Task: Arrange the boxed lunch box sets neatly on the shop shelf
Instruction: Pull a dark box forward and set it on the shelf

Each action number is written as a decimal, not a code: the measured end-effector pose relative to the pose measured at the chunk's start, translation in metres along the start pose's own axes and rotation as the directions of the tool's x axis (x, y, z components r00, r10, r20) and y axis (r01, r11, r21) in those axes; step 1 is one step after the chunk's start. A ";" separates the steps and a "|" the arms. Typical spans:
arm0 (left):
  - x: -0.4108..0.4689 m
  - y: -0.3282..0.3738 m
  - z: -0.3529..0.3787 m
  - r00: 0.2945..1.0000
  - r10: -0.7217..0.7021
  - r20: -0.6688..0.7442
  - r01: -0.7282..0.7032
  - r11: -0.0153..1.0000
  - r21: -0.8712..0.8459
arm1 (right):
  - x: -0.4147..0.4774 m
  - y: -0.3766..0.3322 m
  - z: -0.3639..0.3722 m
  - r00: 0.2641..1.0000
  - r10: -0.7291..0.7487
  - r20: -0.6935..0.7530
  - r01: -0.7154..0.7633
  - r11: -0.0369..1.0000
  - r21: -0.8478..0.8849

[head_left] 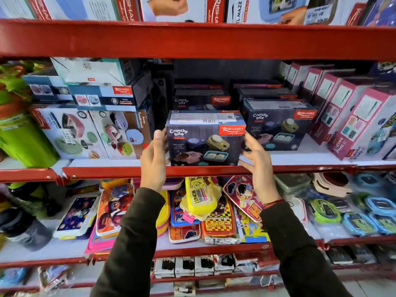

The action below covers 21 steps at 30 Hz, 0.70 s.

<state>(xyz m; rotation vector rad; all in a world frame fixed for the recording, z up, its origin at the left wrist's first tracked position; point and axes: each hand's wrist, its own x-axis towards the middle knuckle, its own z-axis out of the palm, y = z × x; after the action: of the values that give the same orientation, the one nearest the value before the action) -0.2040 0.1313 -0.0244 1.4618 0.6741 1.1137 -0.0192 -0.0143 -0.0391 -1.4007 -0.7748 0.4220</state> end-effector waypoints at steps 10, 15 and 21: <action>-0.015 -0.002 0.009 0.996 0.034 -0.081 -0.030 0.998 0.052 | -0.005 -0.003 -0.006 0.999 -0.038 0.000 0.038 0.999 0.010; -0.040 0.006 0.046 0.925 0.165 -0.341 -0.150 0.986 0.071 | -0.007 -0.003 -0.043 0.999 -0.042 -0.020 0.042 0.999 -0.005; -0.069 0.018 0.125 0.876 0.272 -0.397 -0.278 0.960 0.045 | 0.000 -0.002 -0.112 0.999 -0.043 -0.018 0.043 0.999 -0.022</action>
<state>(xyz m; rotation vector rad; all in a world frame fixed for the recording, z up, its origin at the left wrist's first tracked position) -0.1209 0.0140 -0.0172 1.3557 0.7507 1.6672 0.0593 -0.0946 -0.0355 -1.4042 -0.7949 0.3677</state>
